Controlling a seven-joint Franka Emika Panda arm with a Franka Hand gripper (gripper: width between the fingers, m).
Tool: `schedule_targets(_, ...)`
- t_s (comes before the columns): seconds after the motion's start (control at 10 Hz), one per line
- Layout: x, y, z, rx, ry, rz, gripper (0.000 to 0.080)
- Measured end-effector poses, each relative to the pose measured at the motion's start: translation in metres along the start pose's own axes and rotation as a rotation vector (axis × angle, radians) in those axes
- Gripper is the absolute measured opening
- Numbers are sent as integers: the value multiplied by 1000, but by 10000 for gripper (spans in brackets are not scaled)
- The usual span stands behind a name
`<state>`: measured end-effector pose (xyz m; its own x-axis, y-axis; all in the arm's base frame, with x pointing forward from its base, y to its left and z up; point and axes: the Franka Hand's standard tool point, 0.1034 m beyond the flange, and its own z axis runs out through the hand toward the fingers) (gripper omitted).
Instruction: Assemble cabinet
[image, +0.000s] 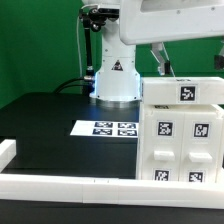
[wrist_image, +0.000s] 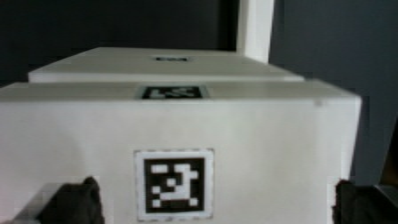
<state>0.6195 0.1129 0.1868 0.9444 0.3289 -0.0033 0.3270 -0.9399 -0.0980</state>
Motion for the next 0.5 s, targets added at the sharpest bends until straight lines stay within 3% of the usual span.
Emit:
schedule_targets(0.1, 1, -4, 2, -13, 1, -142, 649)
schedule_targets(0.5, -1, 3, 3, -34, -2, -398, 649)
